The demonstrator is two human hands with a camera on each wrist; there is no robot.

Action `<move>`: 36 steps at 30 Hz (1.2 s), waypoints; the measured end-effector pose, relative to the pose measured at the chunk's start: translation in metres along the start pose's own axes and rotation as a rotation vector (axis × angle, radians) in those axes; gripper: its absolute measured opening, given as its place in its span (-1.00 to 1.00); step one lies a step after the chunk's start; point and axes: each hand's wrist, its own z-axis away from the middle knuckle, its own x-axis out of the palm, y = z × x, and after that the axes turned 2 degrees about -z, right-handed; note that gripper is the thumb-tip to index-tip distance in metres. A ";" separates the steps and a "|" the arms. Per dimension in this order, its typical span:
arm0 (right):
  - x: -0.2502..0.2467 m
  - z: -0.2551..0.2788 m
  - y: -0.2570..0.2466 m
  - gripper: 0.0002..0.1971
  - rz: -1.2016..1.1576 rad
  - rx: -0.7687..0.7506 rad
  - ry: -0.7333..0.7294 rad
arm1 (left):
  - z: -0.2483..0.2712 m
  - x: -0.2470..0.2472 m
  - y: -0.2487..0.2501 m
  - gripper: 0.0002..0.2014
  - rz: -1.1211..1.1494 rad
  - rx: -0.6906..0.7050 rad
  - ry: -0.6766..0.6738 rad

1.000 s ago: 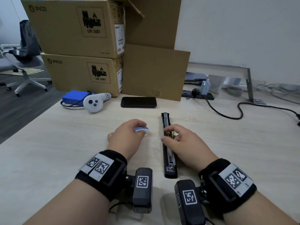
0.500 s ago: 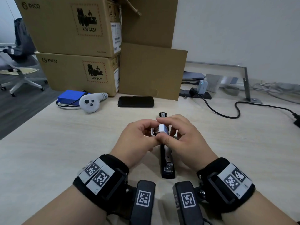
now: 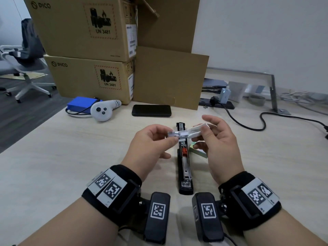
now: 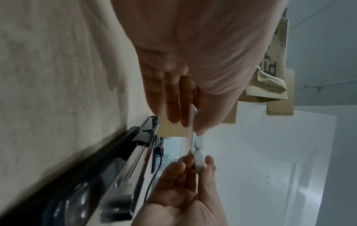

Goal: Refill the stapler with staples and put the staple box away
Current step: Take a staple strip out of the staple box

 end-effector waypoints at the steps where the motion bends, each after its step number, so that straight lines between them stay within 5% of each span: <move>1: 0.000 -0.001 0.002 -0.82 -0.046 0.026 0.004 | 0.000 0.001 -0.001 -0.86 -0.070 0.016 -0.025; 10: 0.001 0.001 0.002 -0.80 -0.010 0.024 -0.083 | 0.005 0.002 0.004 -0.97 -0.124 0.019 -0.141; 15: -0.001 0.000 0.004 -0.77 0.086 0.015 -0.171 | 0.007 0.004 0.005 -0.78 -0.285 0.018 -0.256; 19: -0.002 0.000 0.004 -0.78 0.146 0.001 -0.248 | 0.011 0.005 0.010 -0.91 -0.283 -0.014 -0.228; 23: -0.013 -0.008 0.001 -0.84 0.423 -0.066 -0.074 | 0.004 0.000 0.004 -0.83 -0.406 -0.047 -0.065; 26: -0.025 -0.016 0.010 -0.85 0.713 0.083 -0.055 | -0.001 -0.005 -0.001 -0.80 -0.586 -0.052 0.071; 30: -0.026 -0.017 0.018 -0.77 0.989 0.212 -0.132 | -0.001 -0.007 0.000 -0.74 -0.778 -0.084 0.092; 36: -0.028 -0.019 0.020 -0.78 0.988 0.185 -0.139 | 0.001 -0.006 0.001 -0.66 -1.005 -0.143 0.086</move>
